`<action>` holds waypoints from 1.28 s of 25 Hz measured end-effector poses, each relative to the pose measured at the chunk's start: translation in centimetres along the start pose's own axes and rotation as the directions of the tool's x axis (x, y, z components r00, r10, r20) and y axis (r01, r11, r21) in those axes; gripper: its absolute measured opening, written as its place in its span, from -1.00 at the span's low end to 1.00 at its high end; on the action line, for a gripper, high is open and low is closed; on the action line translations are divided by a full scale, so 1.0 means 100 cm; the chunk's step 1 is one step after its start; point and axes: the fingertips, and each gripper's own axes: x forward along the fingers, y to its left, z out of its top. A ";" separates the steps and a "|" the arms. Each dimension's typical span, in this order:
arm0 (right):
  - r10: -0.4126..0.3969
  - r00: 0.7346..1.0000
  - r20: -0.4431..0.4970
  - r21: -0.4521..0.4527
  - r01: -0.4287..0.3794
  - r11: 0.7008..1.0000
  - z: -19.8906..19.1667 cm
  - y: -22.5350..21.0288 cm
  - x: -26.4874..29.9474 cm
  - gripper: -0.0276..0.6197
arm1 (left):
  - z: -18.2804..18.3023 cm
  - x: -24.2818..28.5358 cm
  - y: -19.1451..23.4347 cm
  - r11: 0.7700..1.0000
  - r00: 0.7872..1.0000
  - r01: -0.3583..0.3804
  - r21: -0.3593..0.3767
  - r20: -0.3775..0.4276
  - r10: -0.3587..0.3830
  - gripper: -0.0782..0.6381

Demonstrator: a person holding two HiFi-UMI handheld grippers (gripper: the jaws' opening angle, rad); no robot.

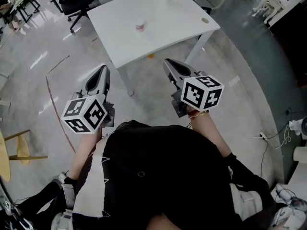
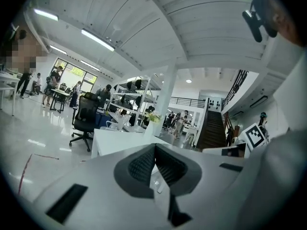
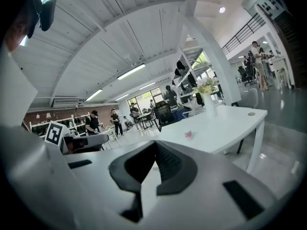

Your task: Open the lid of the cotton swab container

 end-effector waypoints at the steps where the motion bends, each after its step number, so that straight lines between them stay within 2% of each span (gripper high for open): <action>1: 0.003 1.000 -0.017 -0.003 -0.003 1.000 -0.005 0.002 0.003 -0.90 | -0.003 -0.001 0.004 1.000 1.000 -0.008 -0.008 -0.005 0.008 -0.75; 6: -0.013 0.997 -0.080 0.025 0.015 1.000 -0.024 -0.007 0.009 -0.90 | -0.022 -0.001 0.012 0.998 0.999 -0.021 -0.057 -0.037 0.018 -0.75; 12: 0.020 0.994 -0.108 0.093 -0.010 0.996 -0.033 -0.018 0.037 -0.90 | -0.040 0.010 0.030 0.993 0.995 -0.058 -0.100 -0.087 0.050 -0.75; 18: 0.051 0.993 -0.102 0.119 -0.039 0.992 -0.011 -0.039 0.087 -0.90 | -0.022 0.050 0.058 0.990 0.993 -0.098 -0.100 -0.082 0.090 -0.75; 23: 0.061 0.993 -0.103 0.109 -0.049 0.993 0.003 -0.052 0.101 -0.90 | -0.016 0.066 0.065 0.988 0.991 -0.115 -0.099 -0.077 0.108 -0.75; 32: 0.067 0.992 -0.110 0.085 -0.057 0.995 0.044 -0.108 0.145 -0.90 | 0.001 0.133 0.092 0.979 0.982 -0.181 -0.090 -0.072 0.175 -0.75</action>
